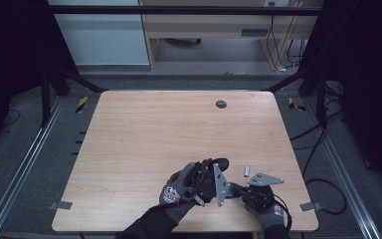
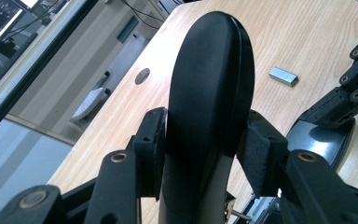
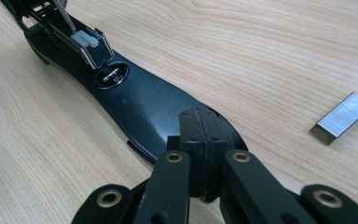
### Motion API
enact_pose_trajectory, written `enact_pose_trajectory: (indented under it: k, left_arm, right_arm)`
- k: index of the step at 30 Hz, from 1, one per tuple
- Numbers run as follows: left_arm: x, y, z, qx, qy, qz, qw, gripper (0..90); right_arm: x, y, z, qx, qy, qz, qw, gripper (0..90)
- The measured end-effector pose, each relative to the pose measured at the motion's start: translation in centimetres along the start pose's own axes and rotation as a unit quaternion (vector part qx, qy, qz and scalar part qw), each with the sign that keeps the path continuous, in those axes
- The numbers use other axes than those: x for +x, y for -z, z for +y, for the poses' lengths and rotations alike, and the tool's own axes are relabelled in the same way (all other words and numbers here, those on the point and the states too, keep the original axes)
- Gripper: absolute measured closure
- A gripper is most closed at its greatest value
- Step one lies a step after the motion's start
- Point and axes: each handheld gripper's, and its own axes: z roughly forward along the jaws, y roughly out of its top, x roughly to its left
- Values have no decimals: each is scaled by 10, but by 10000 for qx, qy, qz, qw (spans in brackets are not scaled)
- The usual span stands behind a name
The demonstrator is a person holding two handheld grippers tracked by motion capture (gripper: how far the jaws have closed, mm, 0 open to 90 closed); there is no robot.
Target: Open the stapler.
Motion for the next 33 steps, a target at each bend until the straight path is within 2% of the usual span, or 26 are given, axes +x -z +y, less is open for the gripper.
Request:
enact_pose_trajectory:
  k: [3, 8, 17, 33]
  left_arm:
    - [4, 3, -1, 31, 10, 10, 10000, 547]
    - [10, 8, -3, -35, 159, 18, 9999, 551]
    - [19, 19, -7, -90, 209, 186, 9996, 568]
    - [33, 33, -14, -116, 438, 294, 9985, 577]
  right_arm:
    - [0, 0, 0, 3, -6, -5, 10000, 900]
    - [0, 0, 0, 7, -19, -12, 10000, 900]
    - [0, 0, 0, 9, -9, -15, 10000, 900]
    - [0, 0, 0, 6, -12, -12, 10000, 900]
